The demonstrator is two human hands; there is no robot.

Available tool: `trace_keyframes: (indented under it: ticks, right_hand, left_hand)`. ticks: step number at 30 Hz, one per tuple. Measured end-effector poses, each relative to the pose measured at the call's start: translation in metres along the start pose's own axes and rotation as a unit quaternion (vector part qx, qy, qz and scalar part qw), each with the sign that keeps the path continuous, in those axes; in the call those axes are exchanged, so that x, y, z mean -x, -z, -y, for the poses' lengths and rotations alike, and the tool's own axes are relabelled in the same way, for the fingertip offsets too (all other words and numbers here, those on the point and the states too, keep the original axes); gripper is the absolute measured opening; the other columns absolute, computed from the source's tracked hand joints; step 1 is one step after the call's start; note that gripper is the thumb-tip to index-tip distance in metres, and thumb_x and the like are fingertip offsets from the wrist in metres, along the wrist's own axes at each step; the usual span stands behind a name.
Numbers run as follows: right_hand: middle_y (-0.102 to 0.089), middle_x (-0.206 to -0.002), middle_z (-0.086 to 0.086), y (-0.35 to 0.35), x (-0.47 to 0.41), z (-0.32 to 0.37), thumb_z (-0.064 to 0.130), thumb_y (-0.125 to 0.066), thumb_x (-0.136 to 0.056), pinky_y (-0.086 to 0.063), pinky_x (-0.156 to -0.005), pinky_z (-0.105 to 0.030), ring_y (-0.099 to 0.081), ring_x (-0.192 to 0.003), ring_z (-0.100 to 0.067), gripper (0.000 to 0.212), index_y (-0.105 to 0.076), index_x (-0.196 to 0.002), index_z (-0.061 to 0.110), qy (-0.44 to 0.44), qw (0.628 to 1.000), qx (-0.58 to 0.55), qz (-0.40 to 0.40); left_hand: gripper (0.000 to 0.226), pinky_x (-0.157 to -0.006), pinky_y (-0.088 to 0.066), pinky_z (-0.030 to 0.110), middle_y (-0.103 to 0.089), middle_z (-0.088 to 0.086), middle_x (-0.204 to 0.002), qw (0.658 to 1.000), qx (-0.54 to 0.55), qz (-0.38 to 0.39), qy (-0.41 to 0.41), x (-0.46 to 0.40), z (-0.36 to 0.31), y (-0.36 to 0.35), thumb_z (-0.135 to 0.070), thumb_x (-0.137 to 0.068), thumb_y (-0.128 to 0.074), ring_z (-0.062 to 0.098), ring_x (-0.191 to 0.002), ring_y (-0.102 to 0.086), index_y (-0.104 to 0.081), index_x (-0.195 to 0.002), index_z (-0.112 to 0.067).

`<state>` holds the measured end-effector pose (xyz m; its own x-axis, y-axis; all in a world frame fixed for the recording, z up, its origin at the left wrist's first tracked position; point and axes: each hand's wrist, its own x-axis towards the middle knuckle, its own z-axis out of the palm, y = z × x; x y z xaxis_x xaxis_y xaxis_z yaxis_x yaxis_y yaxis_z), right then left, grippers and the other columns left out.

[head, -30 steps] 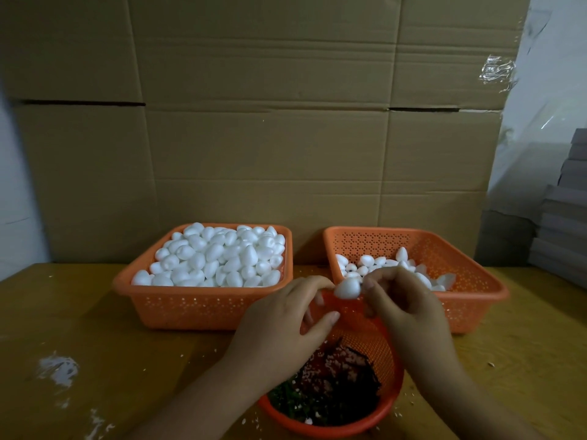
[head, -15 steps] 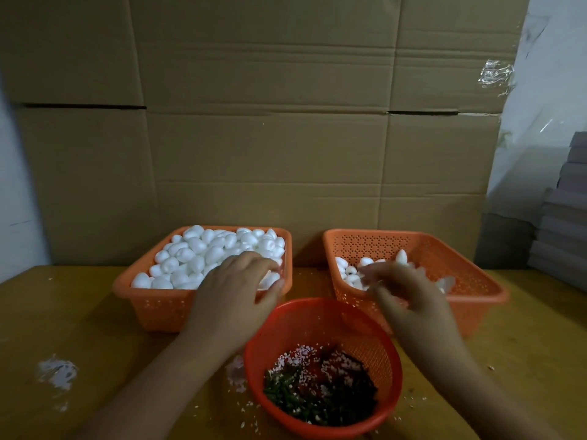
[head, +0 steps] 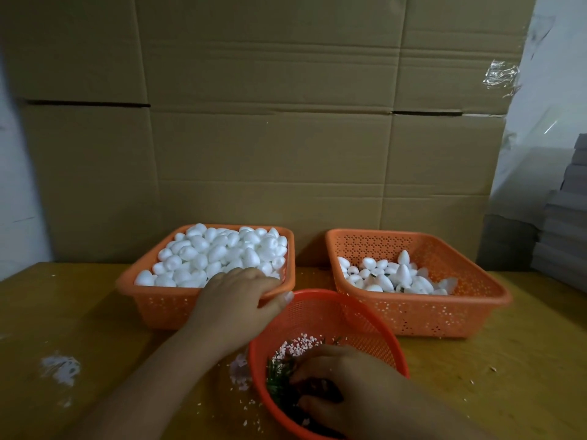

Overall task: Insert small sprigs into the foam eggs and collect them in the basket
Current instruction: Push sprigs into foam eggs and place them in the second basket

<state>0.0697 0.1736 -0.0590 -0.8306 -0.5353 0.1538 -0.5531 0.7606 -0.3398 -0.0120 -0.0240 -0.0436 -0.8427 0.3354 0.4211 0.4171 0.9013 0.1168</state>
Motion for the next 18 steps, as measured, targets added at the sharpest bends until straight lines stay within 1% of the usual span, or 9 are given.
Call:
trace_keyframes:
  ticks: [2,6,9,15,18]
  right_hand:
    - [-0.051,-0.132,0.022,-0.0001,0.0005,-0.0008,0.041,-0.059,-0.09,-0.032,-0.102,-0.011,-0.044,-0.122,0.004,0.036,-0.06,-0.126,0.04,-0.005,1.0,-0.002,0.001]
    - [-0.051,-0.132,0.021,-0.0009,0.0011,-0.0028,0.043,-0.057,-0.091,-0.036,-0.105,-0.021,-0.045,-0.122,0.002,0.036,-0.059,-0.126,0.038,-0.014,1.0,0.002,0.008]
    - [-0.052,-0.132,0.021,-0.0018,0.0008,-0.004,0.044,-0.056,-0.091,-0.037,-0.104,-0.022,-0.046,-0.122,0.001,0.037,-0.059,-0.127,0.037,-0.016,1.0,0.003,0.007]
    - [-0.05,-0.131,0.022,-0.0008,0.0011,-0.0031,0.043,-0.056,-0.09,-0.039,-0.103,-0.023,-0.046,-0.12,0.002,0.036,-0.058,-0.126,0.039,-0.009,1.0,0.006,0.007]
    - [-0.051,-0.131,0.022,-0.0007,0.0006,-0.0024,0.041,-0.057,-0.09,-0.04,-0.103,-0.024,-0.047,-0.119,0.001,0.035,-0.06,-0.125,0.039,-0.005,1.0,0.003,0.011]
  left_hand:
    - [0.045,-0.088,-0.041,0.029,-0.061,-0.018,-0.103,1.0,0.009,-0.018,0.006,0.0006,-0.0001,-0.0023,-0.062,-0.093,-0.031,0.003,-0.098,-0.055,-0.066,-0.105,-0.037]
    - [0.04,-0.086,-0.04,0.028,-0.06,-0.019,-0.107,0.998,0.026,-0.053,0.014,0.002,-0.0029,-0.0048,-0.059,-0.094,-0.037,0.002,-0.096,-0.054,-0.069,-0.108,-0.038]
    - [0.037,-0.088,-0.044,0.03,-0.06,-0.017,-0.108,0.995,0.059,-0.078,0.023,0.0029,-0.0052,-0.0044,-0.056,-0.094,-0.043,0.004,-0.097,-0.057,-0.07,-0.108,-0.036]
    - [0.012,-0.084,-0.047,0.031,-0.056,-0.014,-0.107,0.975,0.147,-0.159,0.046,0.0027,-0.0087,-0.0049,-0.034,-0.09,-0.063,0.007,-0.1,-0.055,-0.069,-0.1,-0.032]
    - [0.017,-0.08,-0.049,0.029,-0.055,-0.016,-0.102,0.957,0.204,-0.2,0.056,0.0009,-0.0073,-0.0049,-0.023,-0.084,-0.073,0.007,-0.096,-0.057,-0.066,-0.098,-0.031]
